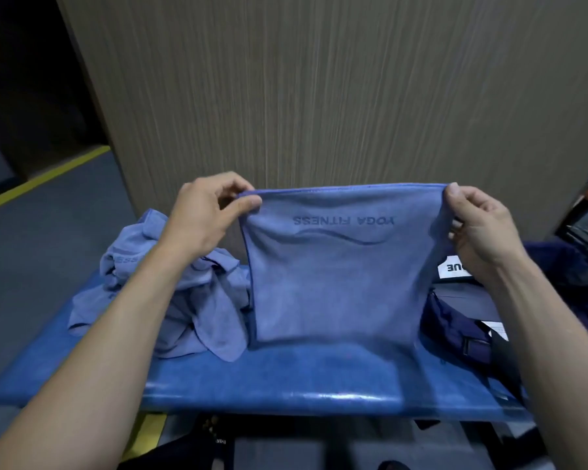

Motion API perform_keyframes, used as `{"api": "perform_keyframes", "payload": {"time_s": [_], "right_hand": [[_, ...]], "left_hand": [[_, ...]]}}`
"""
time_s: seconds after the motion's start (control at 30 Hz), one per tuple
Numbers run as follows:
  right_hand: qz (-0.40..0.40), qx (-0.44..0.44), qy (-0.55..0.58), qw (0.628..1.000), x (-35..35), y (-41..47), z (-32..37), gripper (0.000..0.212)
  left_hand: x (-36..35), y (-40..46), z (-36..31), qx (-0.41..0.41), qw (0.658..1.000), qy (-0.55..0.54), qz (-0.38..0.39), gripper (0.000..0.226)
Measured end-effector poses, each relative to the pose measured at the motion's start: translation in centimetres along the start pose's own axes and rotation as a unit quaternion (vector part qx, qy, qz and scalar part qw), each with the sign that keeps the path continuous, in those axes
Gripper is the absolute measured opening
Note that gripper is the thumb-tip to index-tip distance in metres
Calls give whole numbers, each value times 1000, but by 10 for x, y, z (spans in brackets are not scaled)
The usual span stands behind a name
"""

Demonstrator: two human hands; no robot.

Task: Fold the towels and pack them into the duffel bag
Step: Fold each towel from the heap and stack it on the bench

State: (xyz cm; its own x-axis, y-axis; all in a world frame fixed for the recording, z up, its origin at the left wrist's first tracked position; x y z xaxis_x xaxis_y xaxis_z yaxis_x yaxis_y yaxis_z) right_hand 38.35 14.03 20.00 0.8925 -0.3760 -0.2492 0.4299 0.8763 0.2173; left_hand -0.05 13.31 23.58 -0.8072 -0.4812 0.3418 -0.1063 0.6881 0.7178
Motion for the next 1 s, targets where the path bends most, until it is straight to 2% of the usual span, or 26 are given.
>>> {"api": "perform_keyframes", "payload": {"time_s": [0.1,0.23,0.3,0.37,0.5,0.57,0.63,0.73,0.8,0.87,1.0], "right_hand": [[10,26,55,998,8,1,7,18],[45,20,30,998,24,-21,-19,11],[80,7,-41,996,34,-44,-50,8],[125,-44,-116,984,48,-72,-91,12],[241,-151,-226,931,74,-124,-160,33],[285,-188,-252,905,80,-139,-177,45],[306,-204,-265,892,84,-143,-183,37],[293,-203,-261,897,83,-138,-184,27],[257,-189,-250,914,79,-131,-183,31],[195,-157,-241,938,73,-117,-179,25],[95,-154,-201,963,54,-89,-191,19]], "left_hand": [[11,3,-23,1,995,-98,-10,4],[7,-32,-20,13,988,-144,54,7],[-3,-67,0,48,982,-146,112,7],[-18,-114,29,102,967,-142,187,12],[-45,-212,81,207,907,-108,351,10],[-49,-236,91,240,883,-125,384,9],[-48,-239,92,252,880,-134,380,10],[-50,-233,95,266,885,-134,357,17],[-56,-228,98,257,894,-108,351,18],[-63,-216,106,259,907,-82,321,22],[-77,-194,141,398,893,-108,181,26]]}}
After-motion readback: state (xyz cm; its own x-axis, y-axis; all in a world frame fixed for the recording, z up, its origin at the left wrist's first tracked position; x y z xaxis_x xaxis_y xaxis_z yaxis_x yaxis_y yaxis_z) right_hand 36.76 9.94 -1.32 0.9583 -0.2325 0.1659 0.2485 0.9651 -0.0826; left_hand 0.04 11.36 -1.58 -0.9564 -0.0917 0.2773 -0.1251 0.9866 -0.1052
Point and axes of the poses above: each hand's wrist, its own y-axis towards the middle knuckle, its own x-axis out of the back of the hand, z = x × y, the point moved 10 cm from there along y, towards the middle knuckle, and after that the axes turned 14 degrees about -z, right-handed, at the moved point
